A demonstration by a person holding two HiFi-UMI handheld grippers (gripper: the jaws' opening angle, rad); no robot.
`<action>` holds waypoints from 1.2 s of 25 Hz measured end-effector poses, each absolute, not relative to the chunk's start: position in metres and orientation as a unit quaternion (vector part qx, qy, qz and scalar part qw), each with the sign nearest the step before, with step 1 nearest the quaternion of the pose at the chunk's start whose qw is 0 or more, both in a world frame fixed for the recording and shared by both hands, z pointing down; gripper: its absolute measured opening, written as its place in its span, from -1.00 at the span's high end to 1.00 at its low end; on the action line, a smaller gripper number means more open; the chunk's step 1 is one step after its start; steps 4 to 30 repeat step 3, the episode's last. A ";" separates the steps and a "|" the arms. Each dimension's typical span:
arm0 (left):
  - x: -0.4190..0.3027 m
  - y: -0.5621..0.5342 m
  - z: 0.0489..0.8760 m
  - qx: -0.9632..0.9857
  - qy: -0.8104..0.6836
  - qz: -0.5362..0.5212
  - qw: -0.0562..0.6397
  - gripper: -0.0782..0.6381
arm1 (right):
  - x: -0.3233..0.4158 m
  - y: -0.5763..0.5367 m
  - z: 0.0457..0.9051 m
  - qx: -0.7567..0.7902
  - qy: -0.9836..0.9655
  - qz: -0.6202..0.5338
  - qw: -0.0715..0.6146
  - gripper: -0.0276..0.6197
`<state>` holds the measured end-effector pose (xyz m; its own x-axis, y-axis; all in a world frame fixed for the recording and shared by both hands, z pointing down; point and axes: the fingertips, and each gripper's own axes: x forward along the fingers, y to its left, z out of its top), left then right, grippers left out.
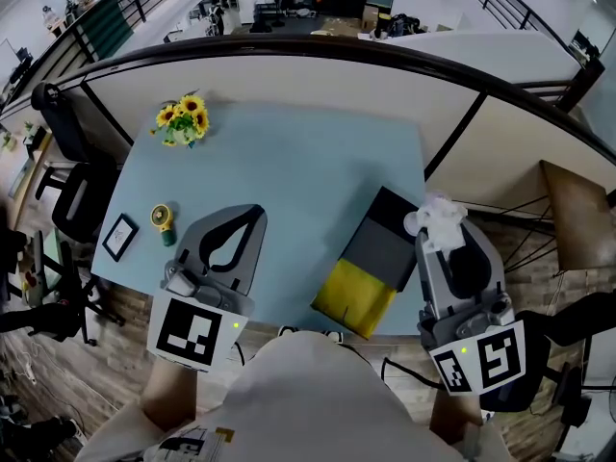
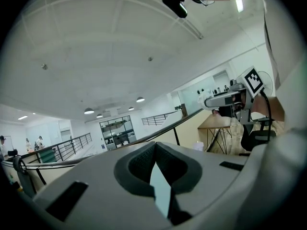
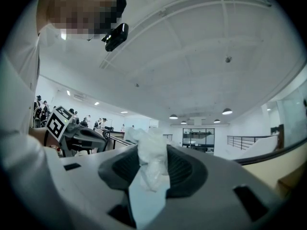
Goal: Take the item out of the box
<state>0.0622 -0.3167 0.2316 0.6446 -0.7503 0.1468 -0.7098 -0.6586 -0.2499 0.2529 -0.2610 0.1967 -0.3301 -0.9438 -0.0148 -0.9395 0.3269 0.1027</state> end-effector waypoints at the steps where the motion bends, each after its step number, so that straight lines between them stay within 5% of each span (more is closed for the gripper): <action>1: 0.063 -0.316 0.230 -0.903 0.403 -0.118 0.087 0.77 | 0.253 -0.261 0.196 0.578 -0.814 -0.048 0.025 0.43; 30: 0.064 -0.316 0.227 -0.905 0.400 -0.117 0.090 0.77 | 0.252 -0.262 0.196 0.579 -0.813 -0.051 0.028 0.43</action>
